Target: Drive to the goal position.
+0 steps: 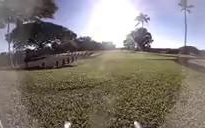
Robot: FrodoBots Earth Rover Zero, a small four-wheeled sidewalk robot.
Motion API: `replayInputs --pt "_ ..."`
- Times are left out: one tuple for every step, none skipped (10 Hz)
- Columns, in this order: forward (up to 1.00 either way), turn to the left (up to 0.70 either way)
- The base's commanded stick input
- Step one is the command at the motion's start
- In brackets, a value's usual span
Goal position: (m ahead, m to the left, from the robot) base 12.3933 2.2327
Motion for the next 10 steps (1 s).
replayInputs --pt "0.45 0.00" --pt "0.45 0.00" --pt "0.45 0.00" --pt "0.45 0.00" --pt "0.45 0.00" --pt "0.45 0.00" --pt "0.45 -0.15" --pt "0.45 -0.27" --pt "0.45 -0.27" --pt "0.45 -0.27"
